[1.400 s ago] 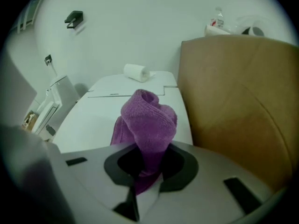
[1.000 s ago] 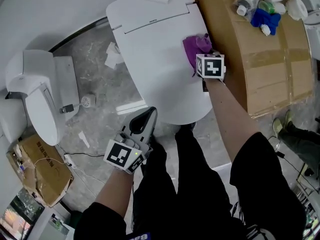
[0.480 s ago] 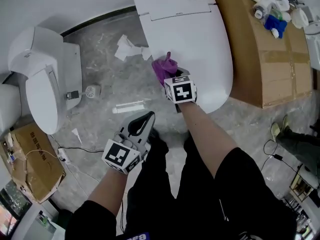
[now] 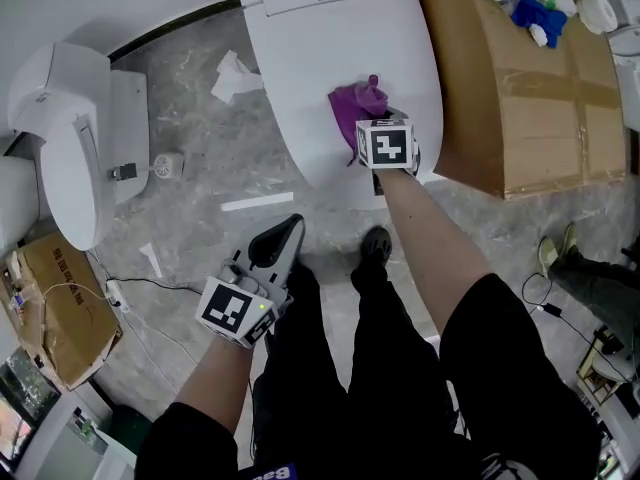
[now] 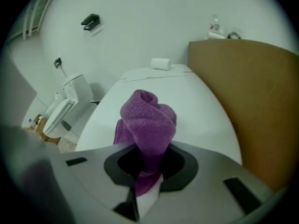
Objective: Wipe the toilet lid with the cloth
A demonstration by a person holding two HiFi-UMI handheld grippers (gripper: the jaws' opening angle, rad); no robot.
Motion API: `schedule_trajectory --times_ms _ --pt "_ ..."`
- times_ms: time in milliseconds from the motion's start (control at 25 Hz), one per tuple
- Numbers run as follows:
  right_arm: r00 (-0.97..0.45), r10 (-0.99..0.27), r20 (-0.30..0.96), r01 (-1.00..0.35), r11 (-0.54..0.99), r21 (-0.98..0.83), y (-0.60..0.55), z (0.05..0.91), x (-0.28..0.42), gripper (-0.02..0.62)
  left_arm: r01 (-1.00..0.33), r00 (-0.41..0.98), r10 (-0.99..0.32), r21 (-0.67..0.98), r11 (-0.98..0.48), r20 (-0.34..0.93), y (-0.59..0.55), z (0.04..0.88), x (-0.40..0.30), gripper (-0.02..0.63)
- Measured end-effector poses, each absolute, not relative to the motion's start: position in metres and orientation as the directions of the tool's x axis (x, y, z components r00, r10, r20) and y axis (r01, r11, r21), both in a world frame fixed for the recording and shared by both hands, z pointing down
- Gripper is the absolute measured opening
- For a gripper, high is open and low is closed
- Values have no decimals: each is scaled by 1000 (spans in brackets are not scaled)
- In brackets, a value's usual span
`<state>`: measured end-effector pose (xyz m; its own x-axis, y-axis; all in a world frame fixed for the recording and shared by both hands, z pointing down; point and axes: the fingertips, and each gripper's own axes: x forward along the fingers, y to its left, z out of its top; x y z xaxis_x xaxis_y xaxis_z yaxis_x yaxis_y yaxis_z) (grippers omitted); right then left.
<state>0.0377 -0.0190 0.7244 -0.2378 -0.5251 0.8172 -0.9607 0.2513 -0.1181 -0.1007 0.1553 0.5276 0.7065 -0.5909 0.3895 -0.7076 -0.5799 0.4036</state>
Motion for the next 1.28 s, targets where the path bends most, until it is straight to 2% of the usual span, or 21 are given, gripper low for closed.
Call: schedule_trajectory --times_ms 240,440,560,680,840,1040,1160,1280 --pt "-113 -559 821 -991 126 -51 -23 724 152 66 -722 690 -600 434 -538 404 186 529 -46 17" --pt "-57 -564 824 -998 38 -43 -10 722 181 66 -732 679 -609 436 -524 409 208 528 -32 17" --pt "-101 -588 803 -995 45 -92 5 712 159 66 -725 686 -613 435 -534 392 221 523 -39 17" --pt "-198 -608 769 -979 155 -130 29 694 105 66 -721 691 -618 426 -547 376 233 515 -48 17" --pt "-308 -569 762 -945 278 -175 76 684 28 66 -718 692 -635 418 -557 343 251 495 -66 17" --pt "-400 -506 764 -903 362 -232 119 694 -46 66 -707 704 -633 404 -581 323 270 484 -84 17" --pt "-396 -482 781 -901 370 -228 131 716 -50 66 -722 686 -650 407 -559 325 274 490 -92 17" --pt "-381 -497 779 -906 368 -209 132 727 -24 66 -733 675 -657 397 -551 334 278 502 -89 17"
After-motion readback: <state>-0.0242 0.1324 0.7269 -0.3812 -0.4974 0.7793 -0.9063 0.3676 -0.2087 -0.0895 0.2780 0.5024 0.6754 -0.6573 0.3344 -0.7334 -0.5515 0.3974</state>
